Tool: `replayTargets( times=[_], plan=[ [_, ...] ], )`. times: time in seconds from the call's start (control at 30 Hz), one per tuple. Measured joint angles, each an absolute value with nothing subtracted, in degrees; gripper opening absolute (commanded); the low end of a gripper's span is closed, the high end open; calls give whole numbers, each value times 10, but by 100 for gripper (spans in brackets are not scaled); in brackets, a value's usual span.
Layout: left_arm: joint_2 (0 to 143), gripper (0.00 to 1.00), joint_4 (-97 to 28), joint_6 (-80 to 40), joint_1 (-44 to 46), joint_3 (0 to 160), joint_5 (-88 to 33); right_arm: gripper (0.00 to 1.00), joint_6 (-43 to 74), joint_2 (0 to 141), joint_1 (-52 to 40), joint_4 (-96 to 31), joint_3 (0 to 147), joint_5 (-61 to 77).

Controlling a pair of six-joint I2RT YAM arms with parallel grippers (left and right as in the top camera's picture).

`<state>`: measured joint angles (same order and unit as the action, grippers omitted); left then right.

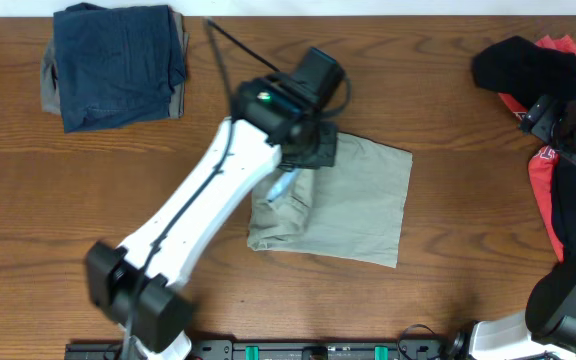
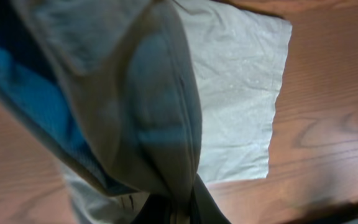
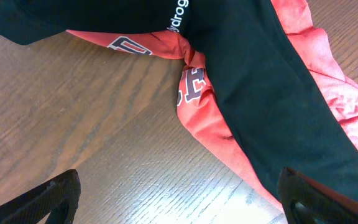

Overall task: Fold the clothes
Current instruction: 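Lift the left edge and fold it rightward over the pants, then release the fold and press the left gripper along the folded pants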

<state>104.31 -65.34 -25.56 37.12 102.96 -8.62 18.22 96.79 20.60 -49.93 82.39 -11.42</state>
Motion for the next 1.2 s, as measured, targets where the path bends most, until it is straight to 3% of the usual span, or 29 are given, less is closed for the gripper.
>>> replayTargets(
  times=[0.43, 1.2],
  plan=[
    [1148, 6, -572, -270, 418, 1027, -165, 99, 182, 968, 206, -499, 824, -114],
    [1210, 7, -502, -287, 481, 1027, -181, 99, 182, 968, 206, -499, 824, -114]
  ],
)
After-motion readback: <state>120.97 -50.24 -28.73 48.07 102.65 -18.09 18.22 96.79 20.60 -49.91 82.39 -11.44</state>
